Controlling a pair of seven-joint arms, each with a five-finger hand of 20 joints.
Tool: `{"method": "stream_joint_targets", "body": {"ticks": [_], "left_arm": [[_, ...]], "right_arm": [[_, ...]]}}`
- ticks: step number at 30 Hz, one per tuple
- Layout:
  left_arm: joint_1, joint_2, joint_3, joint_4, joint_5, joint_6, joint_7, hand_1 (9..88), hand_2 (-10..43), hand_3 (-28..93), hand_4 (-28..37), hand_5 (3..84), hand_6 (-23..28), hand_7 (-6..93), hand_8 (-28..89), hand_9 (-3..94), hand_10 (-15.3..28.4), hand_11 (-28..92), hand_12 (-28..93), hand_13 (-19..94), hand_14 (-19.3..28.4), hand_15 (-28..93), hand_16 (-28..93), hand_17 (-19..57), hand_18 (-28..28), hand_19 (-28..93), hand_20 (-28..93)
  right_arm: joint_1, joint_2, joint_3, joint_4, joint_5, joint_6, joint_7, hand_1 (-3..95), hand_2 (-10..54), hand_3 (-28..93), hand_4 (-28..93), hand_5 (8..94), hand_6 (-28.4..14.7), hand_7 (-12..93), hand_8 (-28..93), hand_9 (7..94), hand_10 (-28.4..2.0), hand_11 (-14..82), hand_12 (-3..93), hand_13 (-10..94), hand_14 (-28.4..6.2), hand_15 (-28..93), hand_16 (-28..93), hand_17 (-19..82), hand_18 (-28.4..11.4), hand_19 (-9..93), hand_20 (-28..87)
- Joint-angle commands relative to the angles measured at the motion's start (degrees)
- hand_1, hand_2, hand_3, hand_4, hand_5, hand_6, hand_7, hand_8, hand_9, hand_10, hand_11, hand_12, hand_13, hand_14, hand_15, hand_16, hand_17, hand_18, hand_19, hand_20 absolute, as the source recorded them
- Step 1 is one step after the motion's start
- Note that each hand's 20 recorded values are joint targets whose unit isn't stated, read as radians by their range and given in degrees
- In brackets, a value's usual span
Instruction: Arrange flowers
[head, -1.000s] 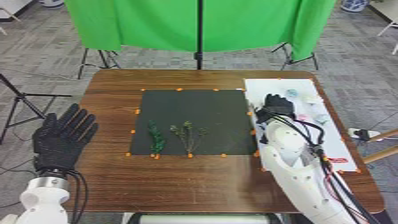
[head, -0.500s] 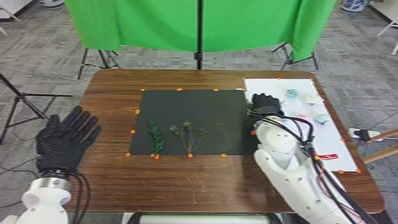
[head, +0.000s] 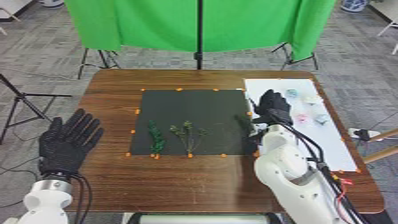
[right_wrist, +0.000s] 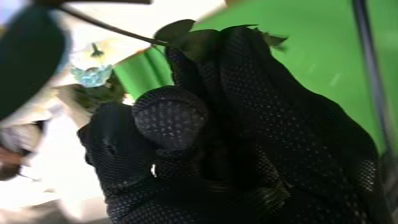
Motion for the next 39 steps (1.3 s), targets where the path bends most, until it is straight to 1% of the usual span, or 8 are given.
{"method": "stream_joint_targets", "body": {"ticks": [1, 5, 9, 12, 21, 27, 34, 39], "left_arm": [[0.4, 0.86, 0.56, -0.28, -0.22, 0.57, -0.72, 27.6, 12.0, 74, -28.3, 45.3, 9.1, 17.0, -11, 36.6, 15.9, 22, 11, 27, 17.0, 44, -7, -6.8, 16.3, 39, 14], [-0.9, 1.49, 1.25, 0.32, -0.49, 0.66, -0.93, 27.6, 12.1, 74, -28.3, 45.3, 9.1, 17.0, -11, 36.7, 16.0, 22, 11, 27, 17.0, 44, -7, -6.9, 16.3, 39, 14], [-1.8, 2.03, 2.22, 0.80, -0.40, 0.26, -2.13, 27.4, 12.1, 74, -28.3, 45.3, 9.1, 17.0, -11, 36.7, 15.9, 22, 11, 27, 17.0, 44, -7, -6.9, 16.3, 39, 14], [-2.5, 2.39, 2.79, 1.03, -0.29, 0.63, -2.41, 27.4, 12.2, 74, -28.3, 45.2, 9.0, 17.0, -11, 36.6, 15.9, 22, 11, 27, 17.0, 44, -7, -6.9, 16.3, 39, 14], [-2.6, 3.35, 3.36, 0.95, -0.87, 1.52, -2.30, 27.2, 12.2, 74, -28.3, 45.3, 9.1, 17.1, -11, 36.8, 15.9, 22, 11, 27, 17.0, 44, -7, -6.8, 16.3, 39, 14], [-2.6, 3.31, 3.35, 1.09, -1.24, 1.67, -1.80, 27.2, 12.2, 74, -28.3, 45.3, 9.1, 17.1, -11, 36.7, 15.8, 22, 11, 27, 17.0, 44, -7, -6.9, 16.3, 39, 14], [-1.9, 2.99, 2.94, 0.79, -1.30, 1.46, -1.23, 27.2, 12.2, 74, -28.3, 45.3, 9.1, 17.1, -11, 36.8, 15.9, 22, 11, 27, 16.9, 44, -7, -6.8, 16.3, 39, 14], [-1.7, 2.65, 3.12, 0.86, -1.30, 1.14, -1.47, 27.1, 12.2, 75, -28.3, 45.3, 9.0, 17.2, -11, 36.8, 15.9, 22, 11, 27, 16.9, 44, -7, -6.8, 16.3, 39, 14]], "right_arm": [[-1.8, -4.4, -0.6, -7.8, 2.3, -1.7, 2.6, 64.4, -9.5, 76, -28, 79.9, -1.2, 41, 16, 88.5, -10.0, 17.0, 48.7, 83, -7.3, 64, 42, 52, -24.9, 93, 51], [-2.2, -10.3, -1.3, -6.4, 4.8, -2.6, 5.8, 62.0, -9.5, 80, -28, 79.2, -0.6, 42, 17, 88.5, -10.0, 17.6, 48.9, 84, -7.4, 64, 41, 53, -25.2, 93, 51], [-3.2, -15.4, -2.3, -4.4, 5.2, -1.9, 8.4, 61.0, -9.5, 81, -27, 77.2, -0.6, 45, 17, 88.0, -10.4, 19.1, 49.1, 83, -8.0, 66, 40, 53, -25.3, 93, 53], [-4.8, -18.3, -3.0, -3.1, 2.8, -1.0, 8.8, 61.3, -9.5, 81, -27, 76.3, -0.8, 46, 17, 87.7, -10.6, 19.4, 49.2, 83, -8.3, 66, 40, 53, -25.3, 93, 53], [-6.5, -23.1, -2.0, -0.8, 1.8, -1.5, 10.7, 62.1, -9.5, 80, -28, 73.4, -1.4, 50, 16, 85.3, -10.6, 21.9, 49.6, 82, -9.3, 68, 39, 53, -25.5, 93, 54], [-6.5, -24.3, -1.2, 1.3, -0.3, 0.5, 11.5, 62.3, -9.5, 80, -28, 72.1, -1.5, 52, 15, 84.0, -10.8, 23.3, 48.5, 81, -9.8, 69, 39, 53, -25.7, 93, 54], [-6.4, -23.9, -0.3, 2.1, -1.9, 2.7, 12.3, 62.4, -9.5, 80, -28, 71.2, -1.8, 53, 14, 83.2, -11.0, 25.2, 47.6, 81, -10.0, 69, 39, 52, -26.0, 93, 54], [-6.3, -24.8, -0.1, 4.3, -3.2, 0.9, 12.1, 62.5, -9.5, 80, -28, 70.9, -1.8, 54, 14, 82.8, -11.0, 25.7, 47.7, 81, -9.9, 69, 39, 52, -26.0, 93, 54]]}}
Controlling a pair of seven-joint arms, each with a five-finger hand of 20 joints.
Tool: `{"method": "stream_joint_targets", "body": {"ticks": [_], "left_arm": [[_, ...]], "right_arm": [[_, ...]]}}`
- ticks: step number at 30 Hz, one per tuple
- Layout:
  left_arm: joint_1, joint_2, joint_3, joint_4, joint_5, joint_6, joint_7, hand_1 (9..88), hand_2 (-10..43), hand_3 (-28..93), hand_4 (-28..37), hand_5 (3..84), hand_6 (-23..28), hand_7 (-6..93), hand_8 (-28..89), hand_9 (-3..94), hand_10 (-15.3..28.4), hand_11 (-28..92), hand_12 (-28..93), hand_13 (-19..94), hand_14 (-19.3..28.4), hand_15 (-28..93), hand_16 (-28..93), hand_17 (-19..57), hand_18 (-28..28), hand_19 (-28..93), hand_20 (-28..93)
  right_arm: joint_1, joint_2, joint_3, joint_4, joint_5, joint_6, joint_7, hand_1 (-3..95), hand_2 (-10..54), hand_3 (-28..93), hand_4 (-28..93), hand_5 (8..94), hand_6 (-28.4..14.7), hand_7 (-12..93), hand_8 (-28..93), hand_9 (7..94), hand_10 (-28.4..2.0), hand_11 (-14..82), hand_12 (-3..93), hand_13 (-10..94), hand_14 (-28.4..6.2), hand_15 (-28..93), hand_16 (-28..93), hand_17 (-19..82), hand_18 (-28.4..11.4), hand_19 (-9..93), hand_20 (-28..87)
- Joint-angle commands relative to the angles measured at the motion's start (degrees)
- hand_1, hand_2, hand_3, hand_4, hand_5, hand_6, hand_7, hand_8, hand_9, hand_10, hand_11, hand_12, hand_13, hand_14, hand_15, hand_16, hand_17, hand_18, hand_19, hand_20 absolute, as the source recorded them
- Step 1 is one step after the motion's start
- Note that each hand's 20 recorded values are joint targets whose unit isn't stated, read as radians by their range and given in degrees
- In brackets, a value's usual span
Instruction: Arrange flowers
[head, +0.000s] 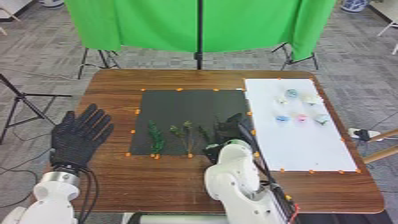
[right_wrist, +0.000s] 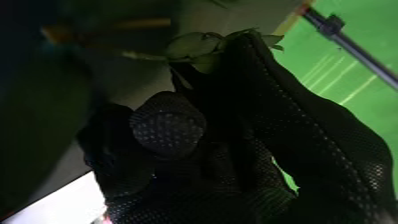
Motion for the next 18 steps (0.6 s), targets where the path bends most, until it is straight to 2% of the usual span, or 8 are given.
{"method": "stream_joint_targets", "body": {"ticks": [1, 5, 10, 14, 18], "left_arm": [[1.2, -0.86, 0.22, 0.22, -0.39, 0.29, -0.23, 27.1, 12.2, 75, -28.3, 45.3, 9.0, 17.2, -11, 36.9, 15.9, 22, 11, 27, 16.9, 44, -7, -6.8, 16.3, 39, 14], [1.0, -0.82, 0.29, 0.32, -0.43, 0.23, -0.14, 27.3, 12.2, 74, -28.3, 45.3, 9.0, 17.1, -11, 36.9, 15.9, 22, 11, 27, 16.9, 44, -7, -6.8, 16.3, 39, 14], [1.0, -0.89, 0.08, 0.39, -0.55, 0.50, 0.14, 27.3, 12.2, 74, -28.3, 45.3, 9.0, 17.1, -11, 37.1, 15.9, 22, 11, 27, 16.9, 44, -7, -6.7, 16.3, 39, 14], [1.3, -1.16, -0.19, 0.28, -0.78, 0.44, 0.18, 27.3, 12.2, 74, -28.3, 45.3, 9.0, 17.2, -11, 37.1, 16.0, 22, 11, 27, 16.9, 44, -7, -6.8, 16.3, 39, 14], [1.5, -1.18, -0.60, 0.21, -0.78, 0.36, 0.43, 27.2, 12.2, 75, -28.3, 45.3, 9.1, 17.1, -11, 37.1, 15.9, 22, 11, 27, 16.9, 44, -7, -6.8, 16.3, 39, 14]], "right_arm": [[-0.3, -1.0, 0.8, 2.9, -1.8, -1.4, 0.9, 62.5, -9.5, 80, -28, 70.9, -1.9, 54, 14, 82.8, -11.0, 25.7, 47.5, 81, -10.0, 69, 39, 52, -26.0, 93, 54], [-0.7, -0.6, 1.0, 2.4, -0.9, -2.2, 0.2, 58.6, -9.5, 80, -26, 69.7, -2.4, 53, 13, 82.3, -11.6, 25.2, 46.4, 80, -10.6, 68, 38, 52, -26.5, 93, 54], [-1.1, 0.7, 1.2, 1.0, 0.0, -2.7, 0.9, 54.8, -9.5, 79, -26, 63.3, -5.4, 51, 11, 75.8, -15.5, 18.7, 37.6, 75, -12.9, 69, 37, 50, -26.5, 93, 52], [-2.3, 2.5, 1.0, -1.1, 1.1, -3.2, 1.5, 54.1, -9.5, 79, -26, 60.7, -6.6, 51, 9, 69.4, -18.8, 25.6, 25.5, 74, -13.0, 69, 35, 49, -26.6, 93, 51], [-3.5, 4.3, 1.0, -2.9, 1.9, -3.7, 2.0, 54.1, -9.5, 78, -26, 60.7, -6.7, 51, 9, 68.9, -19.5, 26.2, 24.1, 74, -13.2, 69, 34, 49, -26.8, 93, 51]]}}
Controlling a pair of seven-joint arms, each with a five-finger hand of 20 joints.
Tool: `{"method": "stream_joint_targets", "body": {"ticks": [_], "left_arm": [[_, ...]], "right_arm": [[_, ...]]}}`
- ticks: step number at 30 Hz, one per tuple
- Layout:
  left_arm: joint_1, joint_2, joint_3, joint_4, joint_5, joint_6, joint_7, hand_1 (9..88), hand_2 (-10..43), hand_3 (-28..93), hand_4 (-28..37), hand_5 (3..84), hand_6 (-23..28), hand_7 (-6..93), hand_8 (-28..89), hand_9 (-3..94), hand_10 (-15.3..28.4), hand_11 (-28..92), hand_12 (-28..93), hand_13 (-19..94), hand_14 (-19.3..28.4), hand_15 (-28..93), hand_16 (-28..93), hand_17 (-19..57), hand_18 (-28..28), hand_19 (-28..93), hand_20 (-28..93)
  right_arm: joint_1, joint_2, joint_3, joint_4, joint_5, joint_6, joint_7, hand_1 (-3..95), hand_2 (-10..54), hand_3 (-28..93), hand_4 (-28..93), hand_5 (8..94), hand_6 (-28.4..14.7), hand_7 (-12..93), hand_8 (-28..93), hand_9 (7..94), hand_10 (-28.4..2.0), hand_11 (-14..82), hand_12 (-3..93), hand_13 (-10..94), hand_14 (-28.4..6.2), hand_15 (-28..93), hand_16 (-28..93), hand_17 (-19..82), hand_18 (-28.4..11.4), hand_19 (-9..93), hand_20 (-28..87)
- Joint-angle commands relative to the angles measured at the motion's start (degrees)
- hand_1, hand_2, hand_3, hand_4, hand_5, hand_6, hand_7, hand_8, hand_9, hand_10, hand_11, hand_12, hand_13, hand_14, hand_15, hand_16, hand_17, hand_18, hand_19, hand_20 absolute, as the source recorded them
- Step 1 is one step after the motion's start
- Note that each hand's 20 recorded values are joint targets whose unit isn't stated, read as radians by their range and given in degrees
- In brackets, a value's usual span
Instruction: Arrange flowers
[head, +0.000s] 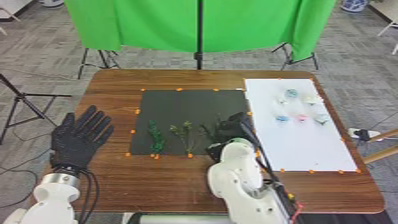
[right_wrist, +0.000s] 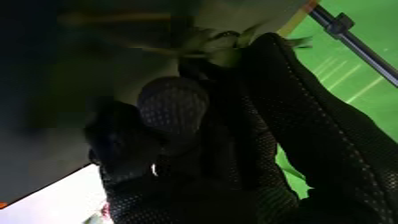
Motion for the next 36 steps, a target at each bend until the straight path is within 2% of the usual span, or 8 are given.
{"method": "stream_joint_targets", "body": {"ticks": [1, 7, 13, 17, 22, 26, 29, 36], "left_arm": [[1.2, -0.76, -0.73, 0.15, -0.46, 0.32, 0.33, 27.3, 12.2, 74, -28.3, 45.3, 9.1, 17.1, -11, 37.1, 16.0, 22, 11, 27, 16.9, 44, -7, -6.8, 16.3, 39, 14], [1.4, -0.89, -0.72, 0.14, -0.65, 0.58, 0.44, 27.2, 12.2, 74, -28.3, 45.3, 9.1, 17.1, -11, 37.2, 16.0, 22, 11, 27, 16.9, 44, -7, -6.7, 16.3, 39, 14], [1.1, -0.99, -0.57, 0.05, -0.95, 1.33, 0.46, 27.2, 12.2, 75, -28.3, 45.1, 9.1, 17.0, -11, 37.1, 16.0, 22, 11, 27, 16.9, 44, -7, -6.7, 16.3, 39, 14], [1.2, -1.24, -0.65, 0.10, -0.88, 0.74, 0.71, 27.2, 12.1, 75, -28.3, 43.1, 9.3, 17.2, -11, 37.0, 15.9, 22, 11, 27, 17.0, 44, -7, -6.6, 16.2, 39, 14], [1.6, -1.42, -1.00, -0.67, 0.00, 0.86, 1.10, 27.3, 12.1, 75, -28.3, 43.3, 9.3, 17.4, -11, 36.9, 15.9, 22, 11, 27, 16.9, 44, -7, -6.7, 16.2, 39, 14], [1.1, -1.87, -0.66, -0.79, 3.56, -1.06, 1.16, 27.3, 12.1, 75, -28.3, 44.0, 9.3, 17.4, -11, 37.0, 15.9, 22, 11, 27, 16.9, 44, -7, -6.7, 16.3, 39, 14], [1.4, -1.60, -0.63, -1.03, 3.65, -1.08, 1.29, 27.2, 12.1, 75, -28.3, 44.2, 9.2, 17.4, -11, 37.0, 15.8, 22, 11, 27, 17.0, 44, -7, -6.7, 16.2, 39, 14], [1.5, -1.87, -0.25, -0.92, 2.82, -0.27, 1.30, 27.2, 12.1, 75, -28.3, 44.3, 9.3, 17.3, -11, 36.9, 15.9, 22, 11, 27, 17.0, 44, -7, -6.7, 16.2, 39, 14]], "right_arm": [[-3.8, 4.2, 0.0, -2.7, 1.5, -1.1, 2.0, 54.1, -9.5, 78, -26, 60.8, -6.7, 50, 9, 69.0, -19.7, 26.2, 23.8, 74, -13.2, 69, 34, 48, -26.9, 93, 51], [-4.5, 4.9, 0.4, -3.2, 2.5, -1.9, 2.3, 53.5, -9.5, 77, -25, 61.6, -7.6, 47, 9, 68.0, -20.7, 26.3, 18.9, 74, -13.5, 69, 31, 48, -26.9, 93, 50], [-4.7, 5.3, 0.4, -3.9, 2.3, -1.8, 1.7, 47.1, -9.5, 83, -23, 61.8, -10.1, 24, -11, 65.5, -21.5, 21.6, 15.7, 74, -13.9, 69, 26, 48, -26.9, 93, 49], [-5.3, 6.0, 1.1, -5.3, 2.0, -1.5, 0.8, 46.1, -9.5, 83, -23, 59.5, -11.6, 18, -12, 63.2, -22.4, 19.3, 14.5, 75, -13.7, 69, 25, 49, -27.0, 93, 48], [-6.9, 10.3, 1.0, -7.8, -10.4, 0.0, -8.2, 45.8, -9.5, 83, -24, 60.0, -11.0, 18, -11, 63.7, -21.9, 20.0, 14.7, 75, -13.6, 69, 25, 48, -27.0, 93, 47], [-7.4, 13.5, 4.6, -9.6, -13.5, -3.4, -17.1, 47.3, -9.5, 82, -24, 62.1, -9.4, 19, -11, 65.8, -20.7, 21.9, 15.9, 74, -13.3, 70, 25, 48, -26.7, 93, 48], [-6.8, 12.7, 12.6, -8.8, -12.0, -14.7, -28.4, 48.4, -9.5, 81, -25, 62.7, -7.5, 20, -12, 65.8, -19.5, 21.3, 16.8, 70, -12.5, 67, 29, 43, -24.9, 93, 46], [-2.8, 16.2, 16.2, -6.8, -18.0, -22.1, -21.9, 45.8, -9.5, 85, -28, 55.3, -5.3, 21, -14, 54.8, -19.2, 18.7, 16.6, 46, -16.8, 58, 19, 30, -24.4, 88, 42]]}}
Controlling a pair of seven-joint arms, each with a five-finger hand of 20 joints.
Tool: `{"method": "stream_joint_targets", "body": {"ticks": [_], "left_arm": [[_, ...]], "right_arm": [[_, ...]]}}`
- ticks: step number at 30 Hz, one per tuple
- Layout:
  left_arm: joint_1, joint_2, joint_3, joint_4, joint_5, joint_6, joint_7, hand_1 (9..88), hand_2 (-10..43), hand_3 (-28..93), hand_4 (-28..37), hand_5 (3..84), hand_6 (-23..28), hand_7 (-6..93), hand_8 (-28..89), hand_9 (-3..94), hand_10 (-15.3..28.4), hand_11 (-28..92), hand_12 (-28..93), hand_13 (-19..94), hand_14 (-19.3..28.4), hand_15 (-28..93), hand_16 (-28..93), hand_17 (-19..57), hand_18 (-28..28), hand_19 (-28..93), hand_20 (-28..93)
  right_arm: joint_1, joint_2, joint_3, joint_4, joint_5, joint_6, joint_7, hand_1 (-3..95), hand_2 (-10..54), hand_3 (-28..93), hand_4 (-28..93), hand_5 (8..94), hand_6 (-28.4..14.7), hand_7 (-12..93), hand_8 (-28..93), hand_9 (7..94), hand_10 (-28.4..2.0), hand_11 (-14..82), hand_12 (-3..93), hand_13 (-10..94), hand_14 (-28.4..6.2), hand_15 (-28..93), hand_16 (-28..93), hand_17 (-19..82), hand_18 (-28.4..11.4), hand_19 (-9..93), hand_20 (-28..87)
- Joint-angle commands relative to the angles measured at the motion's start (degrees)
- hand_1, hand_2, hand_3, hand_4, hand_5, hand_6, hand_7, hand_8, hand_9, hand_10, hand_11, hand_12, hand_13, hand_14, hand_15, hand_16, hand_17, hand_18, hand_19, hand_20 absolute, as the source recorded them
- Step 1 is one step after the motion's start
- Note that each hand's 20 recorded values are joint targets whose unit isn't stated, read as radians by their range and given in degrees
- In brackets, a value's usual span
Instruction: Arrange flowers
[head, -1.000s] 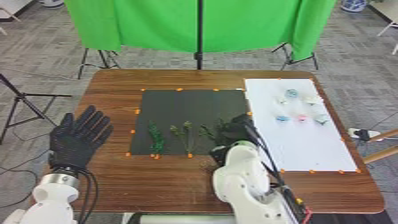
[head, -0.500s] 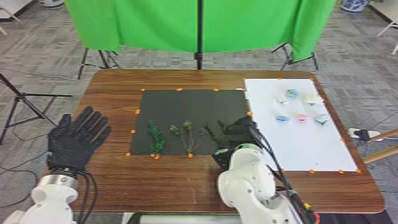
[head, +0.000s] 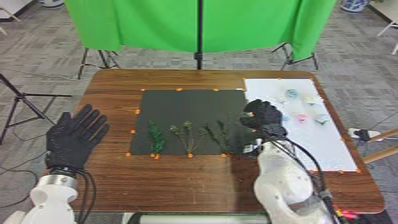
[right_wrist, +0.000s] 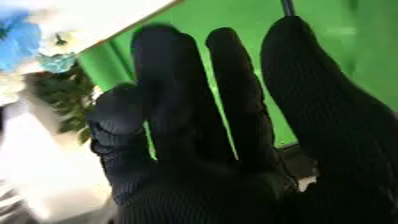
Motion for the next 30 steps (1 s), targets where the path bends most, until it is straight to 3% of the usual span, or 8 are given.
{"method": "stream_joint_targets", "body": {"ticks": [1, 2, 7, 16, 20, 23, 27, 30], "left_arm": [[0.8, -0.69, 0.27, -0.23, -1.29, 0.86, -0.37, 27.2, 12.1, 75, -28.3, 44.3, 9.3, 17.3, -11, 36.9, 15.9, 22, 11, 27, 17.0, 44, -7, -6.7, 16.2, 39, 14], [0.9, -0.66, 0.24, -0.36, -1.71, 2.03, -0.28, 27.2, 12.1, 75, -28.3, 44.4, 9.3, 17.3, -11, 36.9, 15.9, 22, 11, 27, 17.0, 44, -7, -6.7, 16.2, 39, 14], [1.3, -0.83, 0.15, -0.51, -2.35, 1.75, 0.07, 27.1, 12.6, 74, -28.3, 44.8, 9.3, 17.5, -11, 37.2, 15.9, 22, 11, 27, 17.1, 44, -7, -6.9, 16.3, 39, 14], [1.2, -0.74, 0.30, -0.38, -2.36, 1.29, -0.01, 27.0, 12.7, 74, -28.3, 45.0, 9.4, 17.6, -11, 37.3, 16.1, 23, 11, 27, 17.1, 45, -7, -6.9, 16.3, 39, 14], [0.5, -0.65, 0.43, 0.06, -2.62, 1.26, -0.45, 27.0, 12.7, 75, -28.3, 44.9, 9.3, 17.6, -11, 37.3, 16.1, 23, 11, 27, 17.1, 45, -7, -6.9, 16.3, 39, 14], [-0.7, -0.52, 0.78, 0.61, -3.76, 1.18, -0.69, 26.9, 12.6, 75, -28.3, 44.9, 9.4, 17.6, -11, 37.3, 16.1, 23, 11, 27, 17.1, 45, -7, -6.9, 16.2, 39, 14], [-1.3, -0.65, 1.08, 0.69, -3.22, 0.55, -0.77, 27.0, 12.7, 75, -28.3, 45.1, 9.3, 17.6, -11, 37.3, 16.1, 23, 11, 27, 17.1, 45, -7, -6.9, 16.3, 39, 14], [-1.2, -0.53, 1.23, 0.51, -3.76, 0.99, -0.88, 27.0, 12.7, 75, -28.3, 45.1, 9.4, 17.7, -11, 37.3, 16.1, 23, 11, 27, 17.1, 45, -7, -6.9, 16.3, 39, 14]], "right_arm": [[5.8, 4.4, 3.3, 1.8, -3.4, -7.1, 9.8, 45.3, -9.5, 85, -28, 54.2, -5.6, 21, -14, 54.0, -19.5, 18.6, 16.6, 44, -17.8, 59, 18, 29, -24.8, 88, 42], [5.9, 4.8, 3.4, 2.1, -2.7, -6.5, 10.2, 44.6, -9.5, 86, -28, 53.6, -6.2, 21, -13, 53.1, -20.0, 18.7, 16.7, 40, -19.0, 60, 17, 27, -25.2, 87, 43], [7.5, 6.0, 2.9, 4.7, -7.3, -8.0, 9.4, 44.2, -9.5, 87, -28, 52.2, -7.7, 20, -13, 48.7, -21.5, 19.6, 16.7, 32, -21.5, 65, 14, 25, -25.8, 87, 47], [6.5, 7.0, 4.6, 5.3, -6.6, -17.7, 7.6, 51.3, -9.5, 88, -28, 50.6, -6.2, 20, -14, 48.2, -18.9, 18.4, 15.7, 33, -19.9, 62, 12, 25, -25.9, 85, 48], [6.6, 7.4, 4.3, 7.7, -5.3, -16.4, 7.9, 54.8, -9.5, 87, -28, 53.8, -4.3, 20, -14, 52.0, -17.0, 18.1, 15.8, 36, -18.5, 62, 13, 26, -25.5, 86, 50], [6.3, 7.7, 3.8, 8.7, -5.6, -15.0, 8.4, 54.5, -9.5, 86, -28, 54.8, -3.6, 21, -14, 52.7, -16.5, 18.0, 15.8, 38, -17.4, 62, 14, 27, -25.0, 87, 51], [6.5, 7.5, 2.3, 11.0, -8.1, -7.8, 7.9, 57.6, -9.5, 78, -28, 63.7, -1.3, 26, -15, 65.4, -14.0, 22.5, 22.1, 46, -14.9, 63, 26, 31, -24.0, 89, 52], [7.5, 7.4, 0.9, 12.4, -7.9, -2.4, 10.2, 65.9, -9.5, 64, -28, 72.7, -0.7, 32, 1, 80.1, -10.8, 11.5, 37.8, 56, -11.2, 57, 40, 33, -23.6, 89, 53]]}}
